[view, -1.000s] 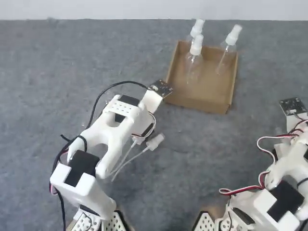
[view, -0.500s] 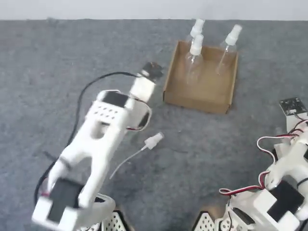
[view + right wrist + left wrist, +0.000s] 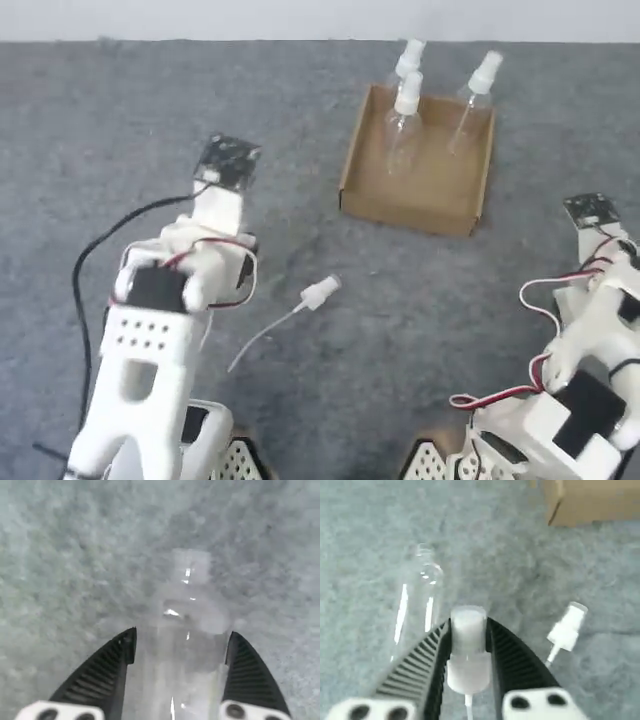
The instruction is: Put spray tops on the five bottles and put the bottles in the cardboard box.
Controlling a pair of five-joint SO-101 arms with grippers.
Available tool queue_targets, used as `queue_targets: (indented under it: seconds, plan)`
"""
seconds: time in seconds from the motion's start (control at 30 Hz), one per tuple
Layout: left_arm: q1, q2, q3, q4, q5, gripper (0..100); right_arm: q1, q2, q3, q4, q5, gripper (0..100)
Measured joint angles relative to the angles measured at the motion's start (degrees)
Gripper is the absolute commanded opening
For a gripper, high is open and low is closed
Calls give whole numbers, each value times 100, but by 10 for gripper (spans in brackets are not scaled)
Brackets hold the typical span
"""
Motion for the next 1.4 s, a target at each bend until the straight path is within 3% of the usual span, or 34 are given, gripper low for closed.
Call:
queue_targets:
  seconds: [0.4,0.6,0.93,1.1,1.27,1.4]
  plan:
    - [-167,-633,800,-431,18,40,-299,923,-2470,2462,-114,285]
    - [-149,-633,800,-431,18,40,-316,1811,-2778,2549,-105,283]
    - [-141,-633,800,-431,35,40,-308,2154,-2796,1996,-105,6]
    - [-149,-633,800,-431,149,39,-308,2110,-2857,1996,-105,6]
    - [-141,-633,774,-431,149,37,-563,993,-2857,1996,-580,6]
    - [-176,-633,308,-360,325,37,-1284,-484,-2435,1996,-1204,6]
